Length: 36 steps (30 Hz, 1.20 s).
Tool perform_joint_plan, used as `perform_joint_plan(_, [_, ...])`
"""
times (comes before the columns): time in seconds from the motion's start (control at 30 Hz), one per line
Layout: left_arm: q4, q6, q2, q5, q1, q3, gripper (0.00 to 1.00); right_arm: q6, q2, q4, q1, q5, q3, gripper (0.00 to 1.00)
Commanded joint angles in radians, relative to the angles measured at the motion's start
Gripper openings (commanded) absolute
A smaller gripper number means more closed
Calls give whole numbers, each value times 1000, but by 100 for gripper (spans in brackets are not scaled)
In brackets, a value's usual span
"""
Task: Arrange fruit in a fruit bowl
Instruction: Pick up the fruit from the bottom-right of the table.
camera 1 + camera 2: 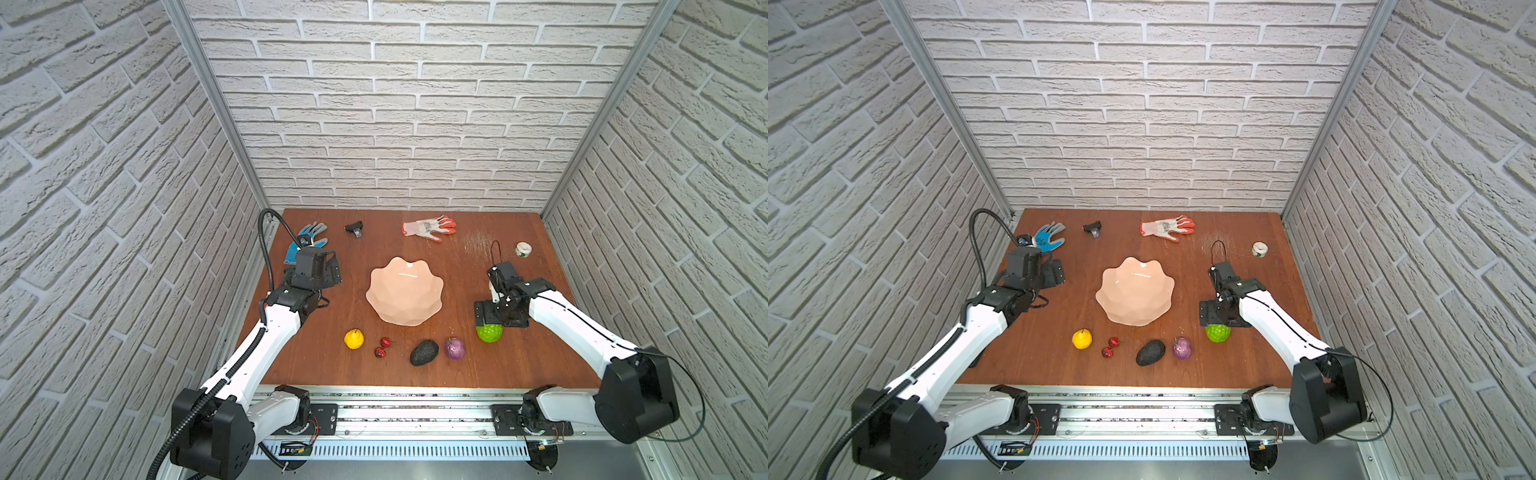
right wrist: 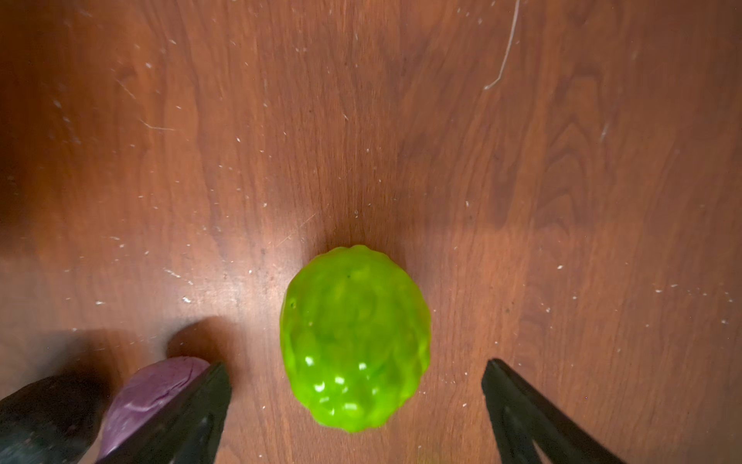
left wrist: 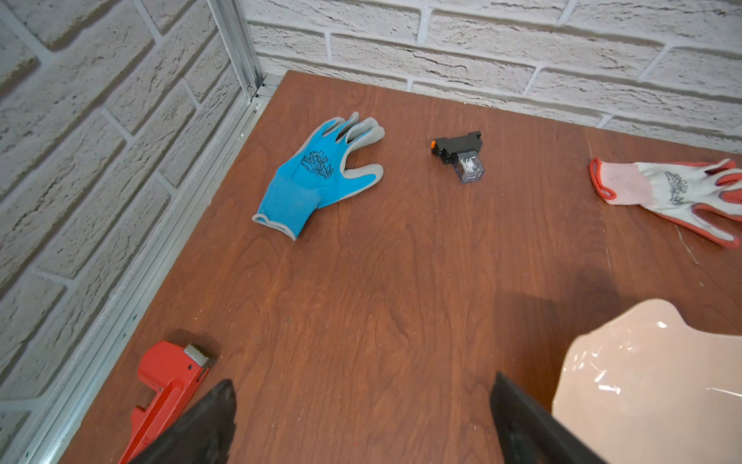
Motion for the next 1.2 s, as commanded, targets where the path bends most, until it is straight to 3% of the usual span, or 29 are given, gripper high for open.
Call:
perform_joint_plan(0.0, [34,-22,-27,16,2,-20,98,-4,30,63,6,6,-22,99])
perform_joint_plan(0.4, [11,-71,-96,19,8,-67,98,-16,139,143,6,-14,-59,100])
perform_joint_plan(1.0, [-2,-69,-119,4,12,-86,98,-12,117,121,17,17,-82,100])
perform_joint_plan(1.17, [-3,-72,-119,4,13,-86,98,-14,127,128,16,12,-86,96])
